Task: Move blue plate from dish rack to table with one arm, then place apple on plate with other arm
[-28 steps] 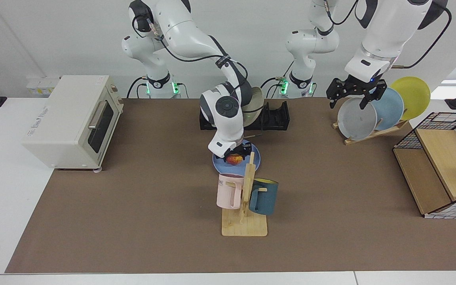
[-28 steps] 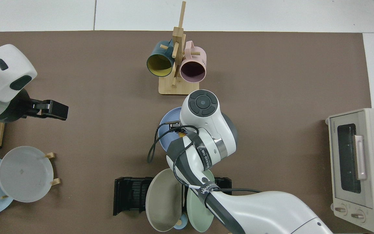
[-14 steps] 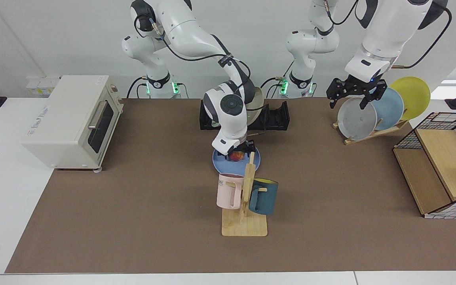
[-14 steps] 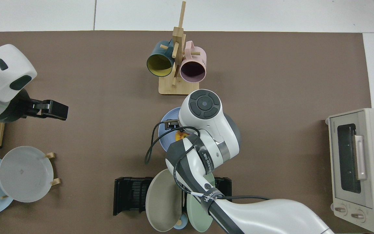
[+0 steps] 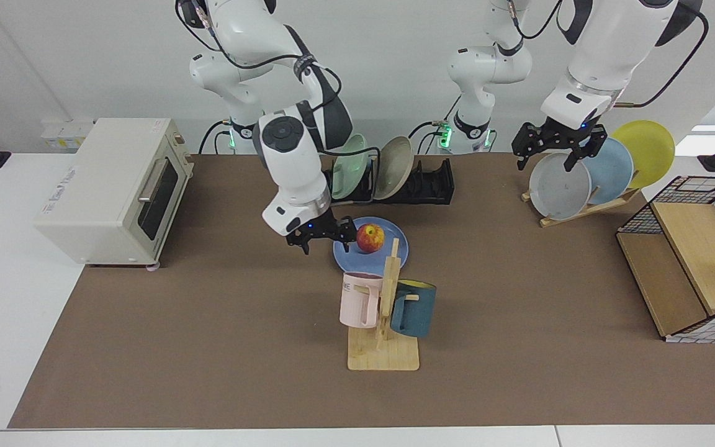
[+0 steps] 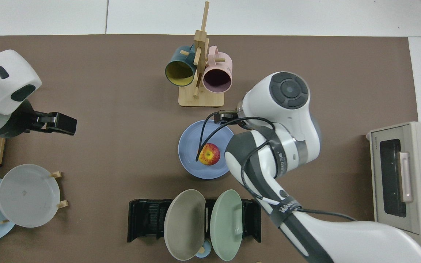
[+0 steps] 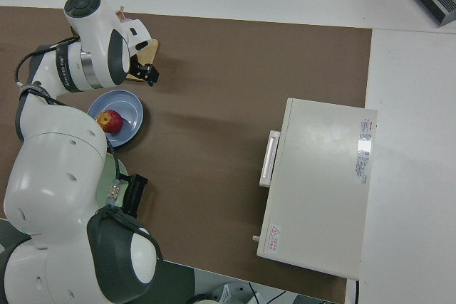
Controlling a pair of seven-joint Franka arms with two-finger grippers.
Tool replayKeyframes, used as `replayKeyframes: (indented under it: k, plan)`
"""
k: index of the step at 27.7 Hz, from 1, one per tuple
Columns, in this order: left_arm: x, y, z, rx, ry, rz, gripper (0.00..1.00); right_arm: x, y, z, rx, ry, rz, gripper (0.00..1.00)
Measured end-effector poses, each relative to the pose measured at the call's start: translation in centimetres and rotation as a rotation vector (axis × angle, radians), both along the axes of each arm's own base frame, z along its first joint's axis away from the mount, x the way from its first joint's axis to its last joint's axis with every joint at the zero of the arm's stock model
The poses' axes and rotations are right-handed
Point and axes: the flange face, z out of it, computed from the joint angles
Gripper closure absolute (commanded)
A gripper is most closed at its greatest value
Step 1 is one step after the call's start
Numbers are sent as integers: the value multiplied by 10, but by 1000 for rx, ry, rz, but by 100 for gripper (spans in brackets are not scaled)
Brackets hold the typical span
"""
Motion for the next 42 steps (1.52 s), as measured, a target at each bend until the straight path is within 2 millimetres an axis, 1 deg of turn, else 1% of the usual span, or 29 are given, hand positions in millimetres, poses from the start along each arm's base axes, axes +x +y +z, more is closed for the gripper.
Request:
replayKeyframes:
  k: [3,7,11,16,18,20,23,26,30,33,37,42]
  plan:
    - [0,0,0,0,0,0,0,7,-28,14,4,-11,-34,0]
    - [0,0,0,0,0,0,0,15,-62,24,1,-28,-50,0]
    - [0,0,0,0,0,0,0,24,-104,31,-11,-53,-15,0]
    - [0,0,0,0,0,0,0,32,-164,41,-74,-95,72,0]
    - [0,0,0,0,0,0,0,33,-182,45,-96,-104,84,0]
    - [0,0,0,0,0,0,0,34,-195,51,-104,-114,81,0]
    - [0,0,0,0,-1,0,0,30,-206,65,-112,-127,74,0]
    - [0,0,0,0,-1,0,0,21,-213,82,-125,-107,75,0]
    - [-1,0,1,0,-2,0,0,5,-232,117,-126,-78,54,0]
    - [-1,0,2,0,-4,0,0,-10,-247,138,-121,-40,35,0]
    - [-2,0,3,0,-6,0,0,-24,-253,155,-115,-19,25,0]
    - [-2,0,4,0,-7,0,0,-30,-250,159,-113,-15,30,0]
